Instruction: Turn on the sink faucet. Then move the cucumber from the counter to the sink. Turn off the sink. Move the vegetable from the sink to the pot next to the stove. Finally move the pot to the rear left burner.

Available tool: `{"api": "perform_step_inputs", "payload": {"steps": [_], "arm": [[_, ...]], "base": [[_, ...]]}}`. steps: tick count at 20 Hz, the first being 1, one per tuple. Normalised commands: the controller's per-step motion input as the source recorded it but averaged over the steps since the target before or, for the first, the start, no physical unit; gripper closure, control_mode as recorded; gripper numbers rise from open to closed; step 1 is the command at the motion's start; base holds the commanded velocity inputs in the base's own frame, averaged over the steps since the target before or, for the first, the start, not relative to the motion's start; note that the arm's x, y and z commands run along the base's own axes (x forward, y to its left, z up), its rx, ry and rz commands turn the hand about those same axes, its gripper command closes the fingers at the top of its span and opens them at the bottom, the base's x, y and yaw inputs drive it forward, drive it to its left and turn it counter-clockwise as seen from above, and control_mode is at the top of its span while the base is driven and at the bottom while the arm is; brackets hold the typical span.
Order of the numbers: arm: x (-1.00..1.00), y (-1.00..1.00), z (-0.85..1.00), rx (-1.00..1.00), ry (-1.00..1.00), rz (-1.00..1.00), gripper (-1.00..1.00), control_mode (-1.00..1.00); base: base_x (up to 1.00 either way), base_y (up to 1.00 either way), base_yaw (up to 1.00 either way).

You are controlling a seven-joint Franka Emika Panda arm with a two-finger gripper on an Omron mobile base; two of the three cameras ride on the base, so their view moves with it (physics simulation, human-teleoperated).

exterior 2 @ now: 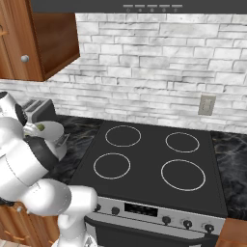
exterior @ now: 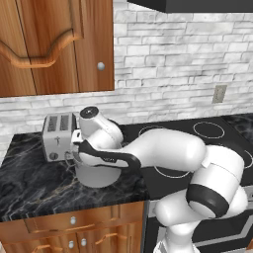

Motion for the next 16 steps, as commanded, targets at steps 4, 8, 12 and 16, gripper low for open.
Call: {"api": "perform_step_inputs", "payload": {"steps": [4,8,12,16], "arm": [[0.06,-0.24,-0.02,0.0,0.0,-0.05,1.0,-1.0],[0.2,-0.01,-0.14,0.0,0.0,-0.03,1.0,-1.0],[0.29,0.0,-0.04,0.0,0.0,0.0,1.0,-1.0],[0.25,0.0,-0.01,0.0,0.01,0.0,1.0,-1.0]], "base": [[0.0,0.0,0.0],[0.0,0.0,0.0],[0.0,0.0,0.0],[0.0,0.0,0.0]]}}
